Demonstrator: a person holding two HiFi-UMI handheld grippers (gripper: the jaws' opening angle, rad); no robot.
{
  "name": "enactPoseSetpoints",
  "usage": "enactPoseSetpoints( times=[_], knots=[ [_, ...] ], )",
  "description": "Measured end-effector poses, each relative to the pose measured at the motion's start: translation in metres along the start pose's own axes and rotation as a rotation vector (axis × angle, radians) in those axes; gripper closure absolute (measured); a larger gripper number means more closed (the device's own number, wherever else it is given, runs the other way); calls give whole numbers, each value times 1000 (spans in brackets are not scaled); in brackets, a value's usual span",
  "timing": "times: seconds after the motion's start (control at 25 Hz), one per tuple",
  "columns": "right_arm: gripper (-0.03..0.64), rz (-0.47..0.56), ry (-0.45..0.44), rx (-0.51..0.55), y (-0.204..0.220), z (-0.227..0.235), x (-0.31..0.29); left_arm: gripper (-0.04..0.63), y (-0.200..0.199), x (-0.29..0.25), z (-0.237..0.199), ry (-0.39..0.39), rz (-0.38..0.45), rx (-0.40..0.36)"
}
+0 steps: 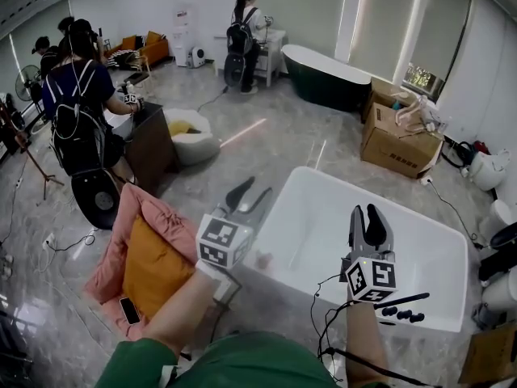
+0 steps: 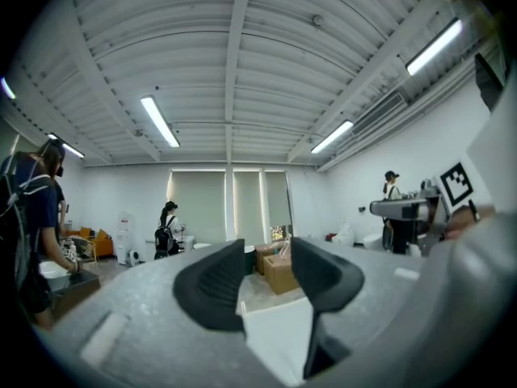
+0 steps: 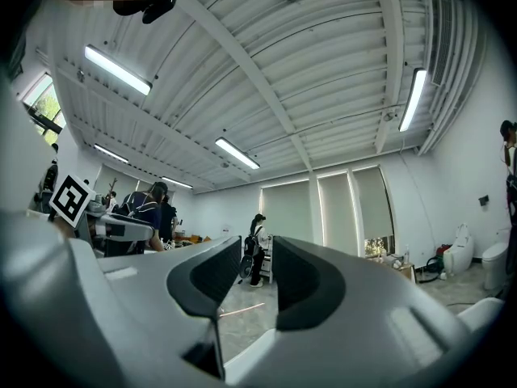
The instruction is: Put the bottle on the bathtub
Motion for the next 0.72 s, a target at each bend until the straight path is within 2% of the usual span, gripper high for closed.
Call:
enactPoseSetpoints(
  times=[0.72],
  knots=[
    [509,-10,-21,-20,4,10,-4,419,3,-13,6,15,-28,3]
  ],
)
Point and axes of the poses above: the fingertips, and each gripper's own axes: x backward along the fingers, z to its right, y out of its underside, the point moved 6 cm from there along x, backward along the fingers
